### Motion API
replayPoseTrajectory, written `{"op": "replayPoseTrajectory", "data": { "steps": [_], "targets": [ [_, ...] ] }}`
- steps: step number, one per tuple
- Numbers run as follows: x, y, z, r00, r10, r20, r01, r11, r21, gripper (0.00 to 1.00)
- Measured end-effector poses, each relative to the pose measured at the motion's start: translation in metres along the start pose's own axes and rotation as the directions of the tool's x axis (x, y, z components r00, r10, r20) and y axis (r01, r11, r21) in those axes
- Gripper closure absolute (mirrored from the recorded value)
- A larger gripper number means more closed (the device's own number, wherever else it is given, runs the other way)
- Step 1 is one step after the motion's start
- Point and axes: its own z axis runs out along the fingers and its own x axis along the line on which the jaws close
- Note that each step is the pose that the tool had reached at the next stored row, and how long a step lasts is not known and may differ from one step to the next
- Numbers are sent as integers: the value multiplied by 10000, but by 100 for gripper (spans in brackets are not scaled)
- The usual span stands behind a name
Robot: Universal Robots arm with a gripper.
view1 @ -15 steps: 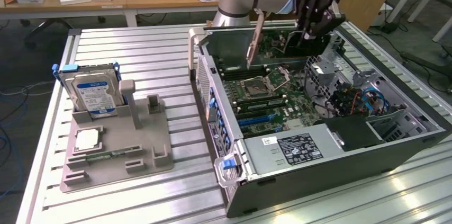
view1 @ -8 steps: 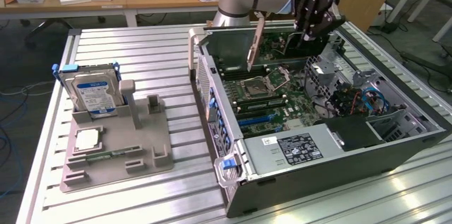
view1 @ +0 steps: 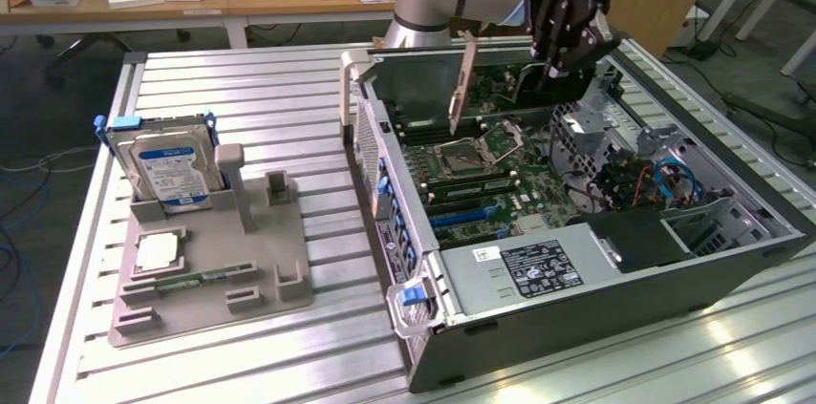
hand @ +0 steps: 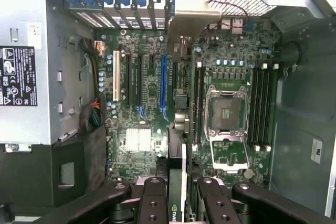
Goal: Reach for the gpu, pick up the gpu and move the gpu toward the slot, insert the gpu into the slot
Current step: 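Insert the gpu into the slot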
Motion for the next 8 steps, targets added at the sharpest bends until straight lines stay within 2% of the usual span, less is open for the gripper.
{"op": "replayPoseTrajectory", "data": {
  "steps": [3,8],
  "targets": [
    [0,3,17,9997,259,-13,-259,9997,3,74],
    [1,10,66,9996,277,-14,-277,9996,3,74]
  ]
}}
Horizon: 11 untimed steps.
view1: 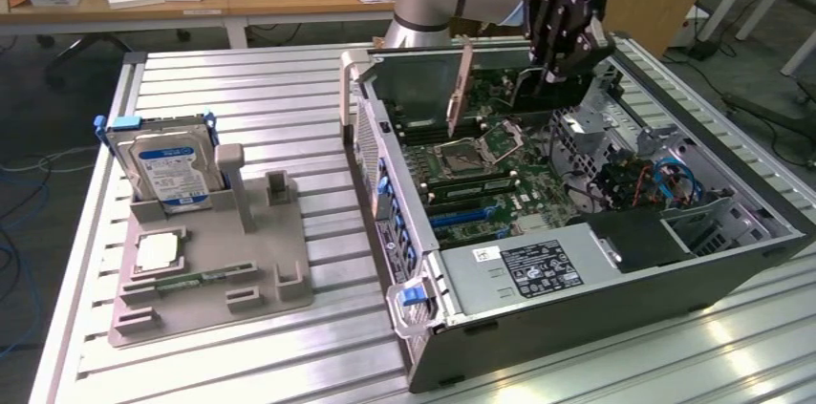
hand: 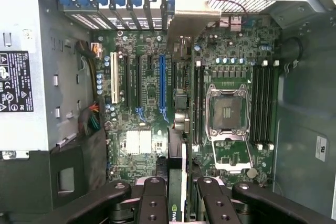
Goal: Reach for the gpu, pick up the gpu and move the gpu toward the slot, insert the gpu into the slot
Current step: 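Insert the gpu into the slot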
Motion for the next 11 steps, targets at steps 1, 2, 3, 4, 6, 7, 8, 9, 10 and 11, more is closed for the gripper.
{"op": "replayPoseTrajectory", "data": {
  "steps": [1,2,3,4,6,7,8,9,10,11],
  "targets": [
    [0,1,10,10000,1,-1,-1,10000,0,74],
    [0,2,19,10000,1,-1,-1,10000,0,74],
    [0,3,26,10000,1,-2,-1,10000,0,74],
    [0,4,32,10000,1,-2,-1,10000,0,74],
    [1,14,41,10000,4,-1,-4,10000,1,74],
    [1,20,43,10000,2,-3,-2,10000,0,74],
    [1,29,44,10000,1,-3,-1,10000,-1,74],
    [2,38,46,10000,1,-3,-1,10000,0,74],
    [2,47,48,10000,1,-1,-1,10000,0,74],
    [2,56,50,10000,1,-1,-1,10000,0,74]
  ]
}}
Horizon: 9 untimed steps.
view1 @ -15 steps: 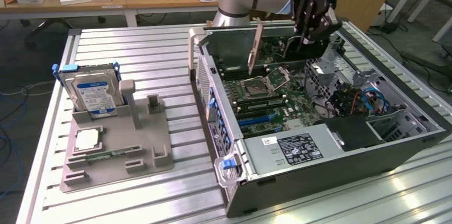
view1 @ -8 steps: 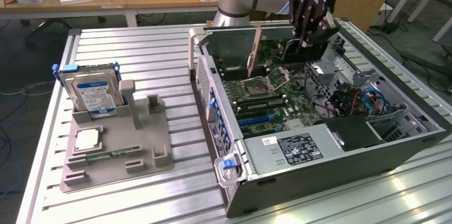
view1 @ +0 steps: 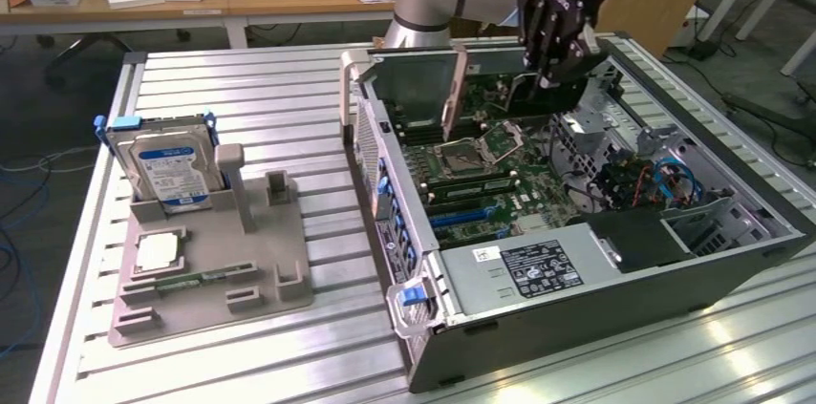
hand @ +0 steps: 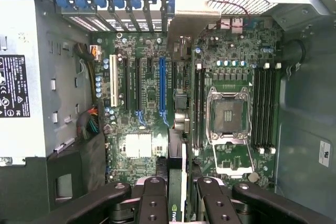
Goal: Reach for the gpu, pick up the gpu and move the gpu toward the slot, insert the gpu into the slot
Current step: 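Insert the gpu into the slot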
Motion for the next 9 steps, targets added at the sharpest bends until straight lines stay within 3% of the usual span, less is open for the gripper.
{"op": "replayPoseTrajectory", "data": {
  "steps": [9],
  "targets": [
    [14,63,6,10000,-1,1,1,10000,0,74]
  ]
}}
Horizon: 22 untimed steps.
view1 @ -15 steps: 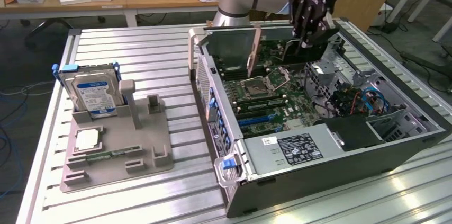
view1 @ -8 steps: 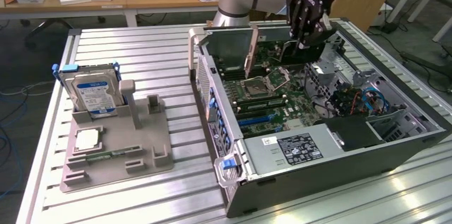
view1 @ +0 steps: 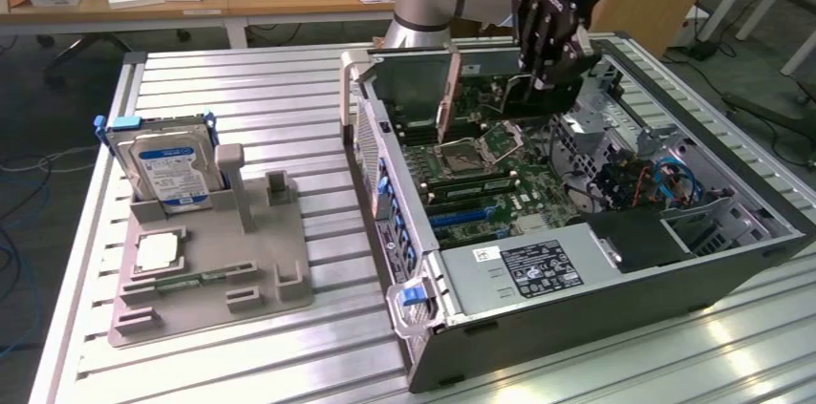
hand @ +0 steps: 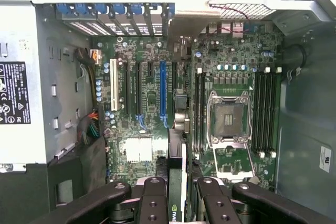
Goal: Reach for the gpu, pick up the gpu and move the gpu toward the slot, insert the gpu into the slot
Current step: 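Insert the gpu into the slot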
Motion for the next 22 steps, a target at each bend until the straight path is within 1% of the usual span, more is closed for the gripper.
{"op": "replayPoseTrajectory", "data": {
  "steps": [9,17,22],
  "targets": [
    [77,18,0,10000,2,-1,-2,10000,0,74],
    [105,122,5,10000,1,0,-1,10000,1,74],
    [131,141,10,10000,0,-1,0,10000,0,74]
  ]
}}
